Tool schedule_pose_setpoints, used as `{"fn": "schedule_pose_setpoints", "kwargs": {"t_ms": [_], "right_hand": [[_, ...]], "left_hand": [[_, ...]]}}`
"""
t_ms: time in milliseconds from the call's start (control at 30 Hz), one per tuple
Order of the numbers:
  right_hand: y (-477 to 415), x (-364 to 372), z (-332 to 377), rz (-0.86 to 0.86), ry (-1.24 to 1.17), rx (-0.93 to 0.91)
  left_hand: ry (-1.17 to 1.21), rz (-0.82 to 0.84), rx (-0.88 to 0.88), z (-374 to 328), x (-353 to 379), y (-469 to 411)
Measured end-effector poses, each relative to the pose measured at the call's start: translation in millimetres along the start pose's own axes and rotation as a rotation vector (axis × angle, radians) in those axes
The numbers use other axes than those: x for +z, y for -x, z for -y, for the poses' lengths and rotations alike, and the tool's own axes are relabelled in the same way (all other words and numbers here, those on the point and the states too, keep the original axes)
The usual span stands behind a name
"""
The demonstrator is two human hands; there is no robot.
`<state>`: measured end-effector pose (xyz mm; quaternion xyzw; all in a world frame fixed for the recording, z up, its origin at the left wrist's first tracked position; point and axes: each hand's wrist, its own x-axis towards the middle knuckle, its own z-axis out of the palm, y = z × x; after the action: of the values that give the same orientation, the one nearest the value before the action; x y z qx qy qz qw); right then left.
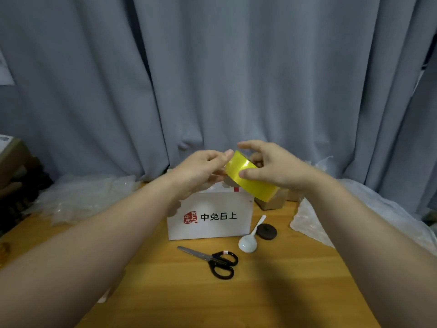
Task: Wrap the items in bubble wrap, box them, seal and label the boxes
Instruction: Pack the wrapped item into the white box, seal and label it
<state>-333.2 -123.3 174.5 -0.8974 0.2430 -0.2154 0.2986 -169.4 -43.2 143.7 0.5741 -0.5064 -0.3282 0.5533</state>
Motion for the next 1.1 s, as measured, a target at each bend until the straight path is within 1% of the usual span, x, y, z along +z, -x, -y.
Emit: {"fn": "schedule_pose_setpoints", "kwargs": {"t_ms": [67,133,267,333,367,433,467,600,700,800,867,900,967,1033,1067,1100], "right_hand": [[-10,10,1,-0.064,-0.061,-0.076],[-20,19,4,-0.123,-0.086,-0.134],[-40,29,11,-0.161,-0.028,-0.207],[-49,33,12,-0.177,-0.007,-0.218],[-54,35,12,-0.182,-0.014,-0.216],[-63,39,10,-0.200,-0.032,-0.210],[-68,40,9,-0.218,-0.033,-0.202],[-90,28,7,-0.299,0.004,-0.211],[-105,21,17,-0.312,0.150,-0.201],[-115,21,31,-0.333,0.301,-0.150],[-120,22,35,-0.346,0.398,-0.112],[-121,21,36,-0.337,0.447,-0.089],[-124,20,32,-0.270,0.538,-0.056],[-128,21,28,-0.177,0.596,-0.028],[-129,21,28,-0.142,0.606,-0.014],[-130,22,28,-0.121,0.606,-0.003]], "left_hand": [[-0.008,-0.058,0.033,-8,-12,-3],[-0.056,-0.122,0.030,-15,-25,-6],[-0.229,-0.162,0.035,-25,-44,-9],[-0.378,-0.175,0.124,-28,-48,-11],[-0.500,-0.199,0.198,-29,-48,-12],[-0.729,-0.291,0.339,-30,-49,-15],[-0.775,-0.349,0.387,-31,-49,-16],[-0.719,-0.501,0.530,-36,-57,-24],[-0.653,-0.568,0.561,-31,-62,-33],[-0.420,-0.585,0.484,-25,-73,-40],[-0.306,-0.521,0.427,-17,-80,-41],[-0.301,-0.482,0.377,-10,-84,-40],[-0.431,-0.402,0.183,18,-97,-39],[-0.666,-0.235,-0.016,53,-113,-38],[-0.741,-0.146,-0.093,68,-117,-39],[-0.736,-0.088,-0.148,80,-118,-40]]}}
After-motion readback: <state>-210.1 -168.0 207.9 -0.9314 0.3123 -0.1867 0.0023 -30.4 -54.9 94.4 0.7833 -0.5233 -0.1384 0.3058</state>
